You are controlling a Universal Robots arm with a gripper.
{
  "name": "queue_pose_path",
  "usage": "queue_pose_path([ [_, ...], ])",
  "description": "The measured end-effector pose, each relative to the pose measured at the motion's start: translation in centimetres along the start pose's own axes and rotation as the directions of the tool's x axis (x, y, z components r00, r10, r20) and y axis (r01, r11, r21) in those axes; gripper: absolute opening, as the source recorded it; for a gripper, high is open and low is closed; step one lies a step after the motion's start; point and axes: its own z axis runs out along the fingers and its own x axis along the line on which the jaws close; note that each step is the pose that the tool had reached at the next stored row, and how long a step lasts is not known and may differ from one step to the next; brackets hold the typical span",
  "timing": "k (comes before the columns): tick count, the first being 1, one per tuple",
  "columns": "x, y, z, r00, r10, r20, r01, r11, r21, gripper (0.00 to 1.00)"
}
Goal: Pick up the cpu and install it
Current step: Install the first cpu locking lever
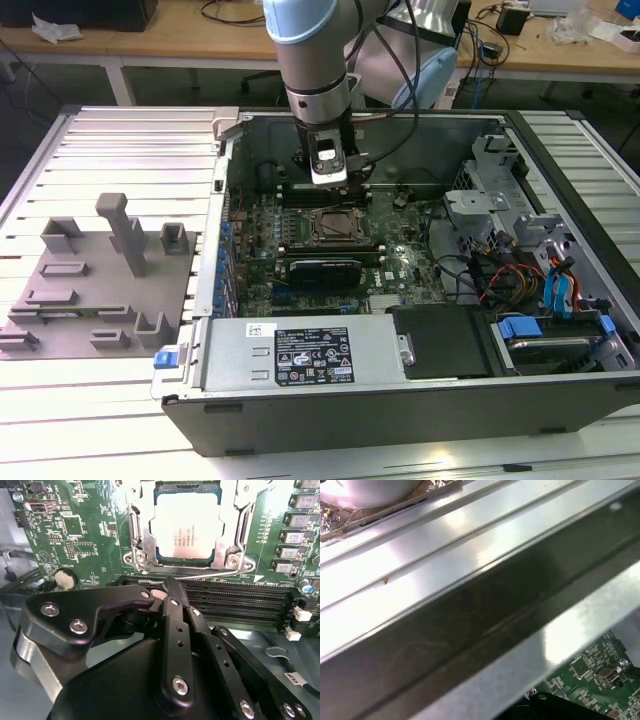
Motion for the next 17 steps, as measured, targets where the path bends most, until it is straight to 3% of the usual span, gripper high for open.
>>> queue_pose_path([
  [5, 0.47, -0.13, -0.1, 0.9997, -0.002, 0.0245, 0.002, 0.9999, -0.0154, 0.11],
  [17, 0.87, -0.21, -0.1, 0.9991, -0.003, 0.0415, 0.004, 0.9997, -0.0242, 0.11],
])
